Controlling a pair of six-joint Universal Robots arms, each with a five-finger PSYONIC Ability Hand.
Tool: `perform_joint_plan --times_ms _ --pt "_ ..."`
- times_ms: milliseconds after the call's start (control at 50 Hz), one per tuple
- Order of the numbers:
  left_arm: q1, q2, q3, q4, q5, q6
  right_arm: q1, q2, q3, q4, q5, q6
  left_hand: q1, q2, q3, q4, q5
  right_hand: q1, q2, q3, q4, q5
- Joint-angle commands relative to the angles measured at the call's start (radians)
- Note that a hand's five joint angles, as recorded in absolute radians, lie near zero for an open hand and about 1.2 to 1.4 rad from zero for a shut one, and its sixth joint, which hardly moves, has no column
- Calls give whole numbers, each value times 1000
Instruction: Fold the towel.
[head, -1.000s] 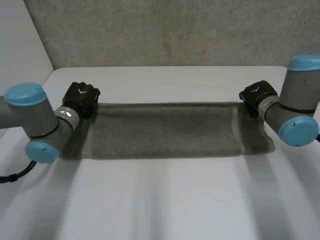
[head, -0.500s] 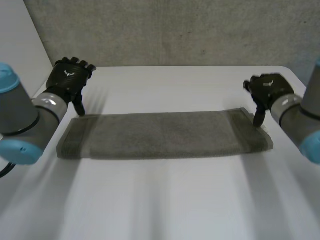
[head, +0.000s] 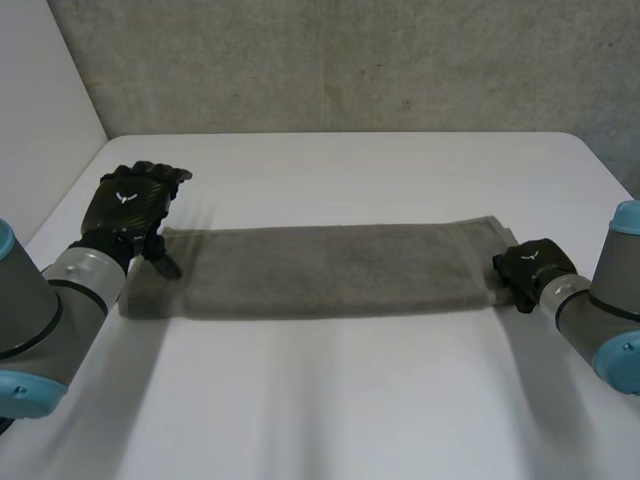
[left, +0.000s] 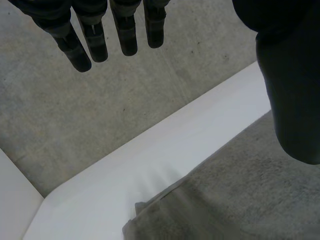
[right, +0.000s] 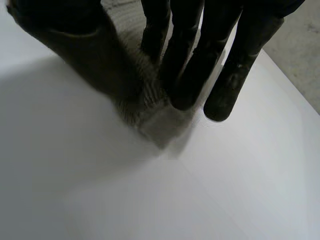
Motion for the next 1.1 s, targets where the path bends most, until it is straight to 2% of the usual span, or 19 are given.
perform_joint_plan --times_ms 20,160,360,440,480,500,540,600,640,660,700,760,840,860,880,900,920,1040,1100 --pt "0 -1 -6 0 -1 5 -49 -34 7 -2 18 13 -78 -70 -57 -78 -209 197 120 108 108 101" --pt "0 22 -16 2 -2 3 -184 -285 95 -4 -5 9 -78 -70 -57 -78 -209 197 120 108 108 101" --pt "-1 35 -25 3 -1 2 -362 -341 -41 48 -118 -120 -78 -70 -57 -78 -209 197 120 108 108 101" --pt "0 35 -29 3 -1 2 -258 -344 -126 116 -129 -119 -78 -70 -57 -78 -209 197 120 108 108 101" --pt "0 35 -32 3 -1 2 -68 -339 -233 162 -124 -81 -78 -70 -57 -78 -209 197 120 108 108 101" --pt "0 35 -32 3 -1 2 -68 -339 -234 162 -124 -80 -78 -70 -57 -78 -209 197 120 108 108 101" --pt "0 37 -35 5 -1 2 99 -320 -299 165 -124 -44 -78 -70 -57 -78 -209 197 120 108 108 101" --pt "-1 37 -37 9 -2 2 175 -290 -321 165 -129 -30 -78 -70 -57 -78 -209 197 120 108 108 101" --pt "-1 37 -40 20 -2 2 353 -200 -355 157 -129 -33 -78 -70 -57 -78 -209 197 120 108 108 101" --pt "-1 37 -40 20 -2 2 354 -200 -355 157 -129 -33 -78 -70 -57 -78 -209 197 120 108 108 101" --pt "-3 37 -48 23 -1 2 513 -91 -393 159 -123 -33 -78 -70 -57 -78 -209 197 120 108 108 101" --pt "-3 37 -52 26 -1 2 610 8 -395 159 -105 -37 -78 -70 -57 -78 -209 197 120 108 108 101" --pt "-1 35 -62 51 -1 3 650 71 -399 160 -77 -47 -78 -70 -57 -78 -209 134 57 45 45 38" --pt "-1 34 -69 63 1 3 655 91 -402 162 -53 -53 -78 -70 -57 -78 -209 -370 -446 -459 -459 -466" --pt "-1 34 -69 63 1 3 655 92 -402 162 -52 -53 -78 -70 -57 -78 -209 -375 -451 -464 -464 -471" --pt "-4 34 -74 72 1 6 653 99 -402 162 -13 -53 -78 -70 -57 -78 -209 -872 -948 -961 -961 -968" --pt "-6 34 -80 81 1 8 649 93 -393 160 27 -47 -78 -70 -57 -78 -209 -1025 -1102 -1114 -1114 -1121" --pt "-15 34 -94 101 2 11 630 47 -336 153 96 -33 -78 -70 -57 -78 -209 -1025 -1102 -1114 -1114 -1121" --pt "-18 34 -101 106 2 11 557 -77 -235 139 95 -4 -78 -70 -57 -78 -209 -1025 -1102 -1114 -1114 -1121"
